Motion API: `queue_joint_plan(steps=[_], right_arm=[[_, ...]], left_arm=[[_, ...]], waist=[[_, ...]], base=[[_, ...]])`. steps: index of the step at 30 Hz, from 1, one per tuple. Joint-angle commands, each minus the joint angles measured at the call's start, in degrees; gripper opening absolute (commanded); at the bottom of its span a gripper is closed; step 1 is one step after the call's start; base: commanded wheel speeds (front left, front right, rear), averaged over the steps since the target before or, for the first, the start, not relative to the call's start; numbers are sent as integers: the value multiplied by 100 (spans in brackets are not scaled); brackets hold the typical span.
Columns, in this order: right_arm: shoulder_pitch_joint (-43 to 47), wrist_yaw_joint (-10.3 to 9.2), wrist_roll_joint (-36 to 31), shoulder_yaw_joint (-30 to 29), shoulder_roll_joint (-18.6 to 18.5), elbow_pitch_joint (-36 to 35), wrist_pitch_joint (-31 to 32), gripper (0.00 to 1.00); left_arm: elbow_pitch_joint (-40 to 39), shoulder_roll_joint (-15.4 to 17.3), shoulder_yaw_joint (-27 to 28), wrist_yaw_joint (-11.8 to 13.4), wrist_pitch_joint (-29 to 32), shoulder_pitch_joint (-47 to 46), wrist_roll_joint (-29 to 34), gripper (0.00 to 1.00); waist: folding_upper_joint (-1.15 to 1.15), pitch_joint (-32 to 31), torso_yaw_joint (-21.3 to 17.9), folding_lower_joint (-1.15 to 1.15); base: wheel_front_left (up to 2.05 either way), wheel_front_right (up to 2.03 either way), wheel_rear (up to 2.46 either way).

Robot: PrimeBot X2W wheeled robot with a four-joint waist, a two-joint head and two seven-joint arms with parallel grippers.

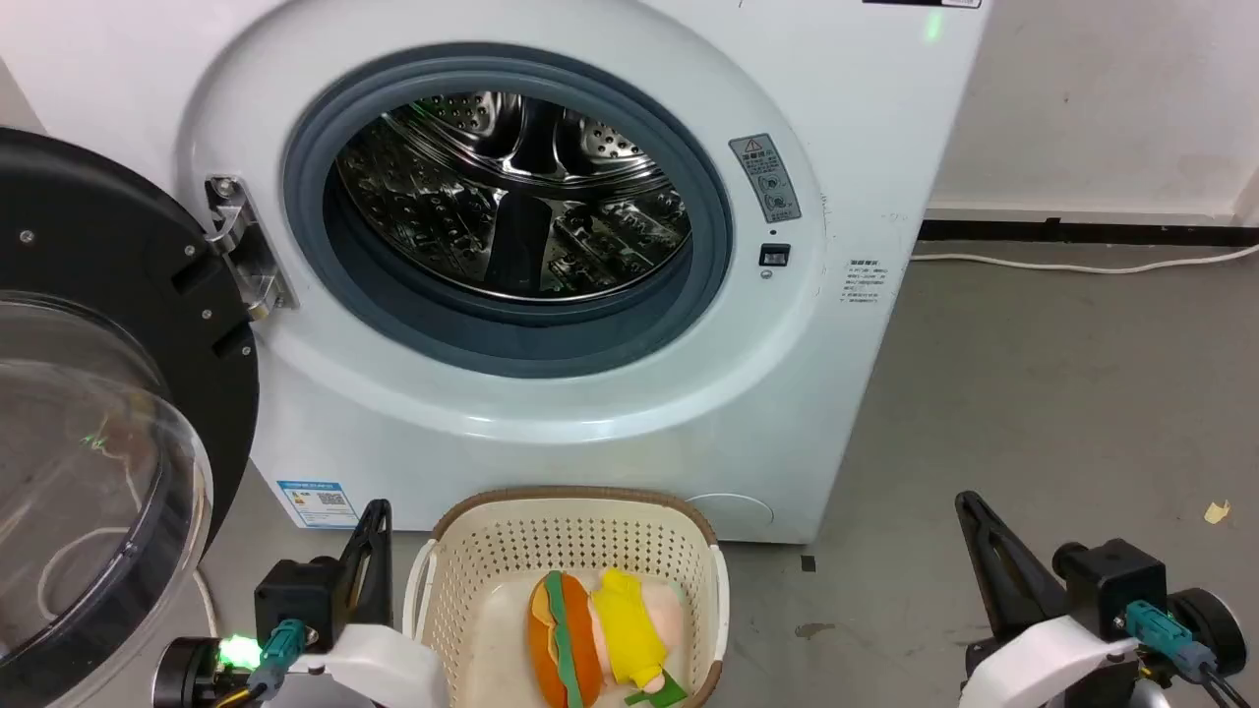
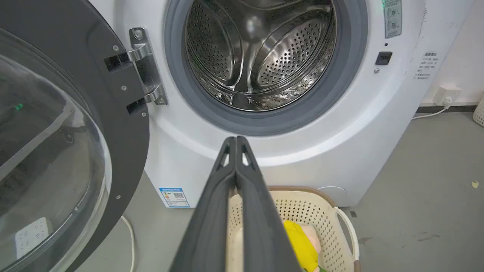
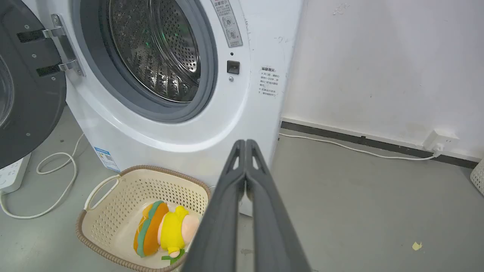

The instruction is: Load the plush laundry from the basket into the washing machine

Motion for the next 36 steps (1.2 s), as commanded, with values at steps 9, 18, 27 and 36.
queue_joint_plan(steps=[9,18,27,36], right_arm=[[-67,3,-43,-9,-4,13,8,0],[-67,3,-43,-9,-4,13,8,0],[-67,3,-43,-9,-4,13,8,0],[-67,3,-43,-9,-4,13,8,0]], left_arm=[[-24,1,1,-26,2,-86,15,0],[-24,1,1,-26,2,-86,15,0],[-24,1,1,-26,2,-86,15,0],[-24,1,1,-26,2,-86,15,0]], waist=[[0,0,0,0],[0,0,0,0],[0,0,0,0],[0,0,0,0]], base=[[0,0,0],[0,0,0],[0,0,0],[0,0,0]])
